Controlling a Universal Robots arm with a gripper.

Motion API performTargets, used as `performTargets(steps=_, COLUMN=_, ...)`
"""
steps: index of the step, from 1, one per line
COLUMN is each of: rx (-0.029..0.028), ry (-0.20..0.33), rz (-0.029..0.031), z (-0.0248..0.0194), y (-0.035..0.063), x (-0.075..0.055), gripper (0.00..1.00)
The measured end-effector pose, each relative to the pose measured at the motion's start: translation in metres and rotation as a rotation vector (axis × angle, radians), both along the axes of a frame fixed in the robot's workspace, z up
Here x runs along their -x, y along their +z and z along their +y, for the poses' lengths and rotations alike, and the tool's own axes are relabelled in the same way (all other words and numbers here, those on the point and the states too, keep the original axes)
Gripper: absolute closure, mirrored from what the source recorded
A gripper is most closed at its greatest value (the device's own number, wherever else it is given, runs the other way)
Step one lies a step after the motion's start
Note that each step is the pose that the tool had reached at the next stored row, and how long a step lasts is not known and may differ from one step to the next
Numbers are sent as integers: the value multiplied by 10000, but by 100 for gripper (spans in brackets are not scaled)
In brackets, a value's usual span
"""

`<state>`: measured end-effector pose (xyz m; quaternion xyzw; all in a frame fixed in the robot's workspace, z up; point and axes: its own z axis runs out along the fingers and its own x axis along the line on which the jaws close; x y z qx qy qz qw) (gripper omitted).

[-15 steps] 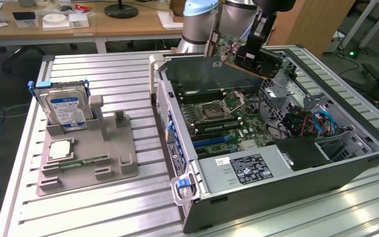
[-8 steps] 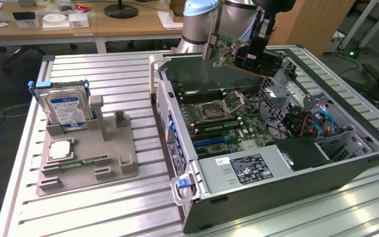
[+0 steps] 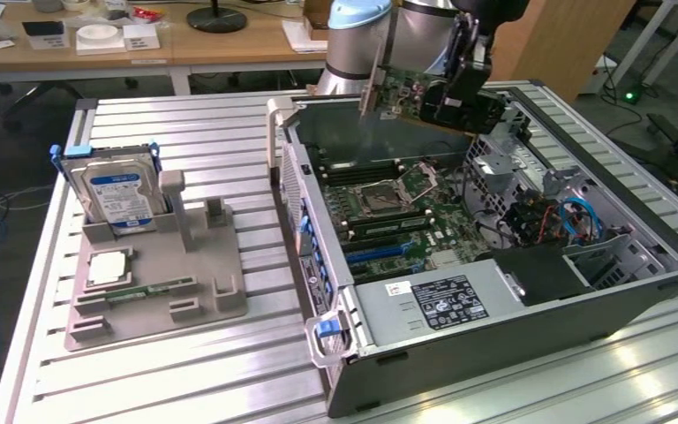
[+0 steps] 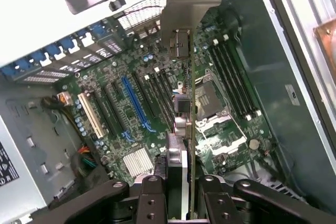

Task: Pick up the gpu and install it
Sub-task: 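Insert the gpu into the slot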

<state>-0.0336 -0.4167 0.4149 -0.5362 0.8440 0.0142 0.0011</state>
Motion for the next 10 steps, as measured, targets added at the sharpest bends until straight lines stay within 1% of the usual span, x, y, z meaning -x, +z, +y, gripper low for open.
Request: performTargets(steps=10, rx=1, ry=1257, rz=-1, z=-1, y=-2, x=0, gripper=72)
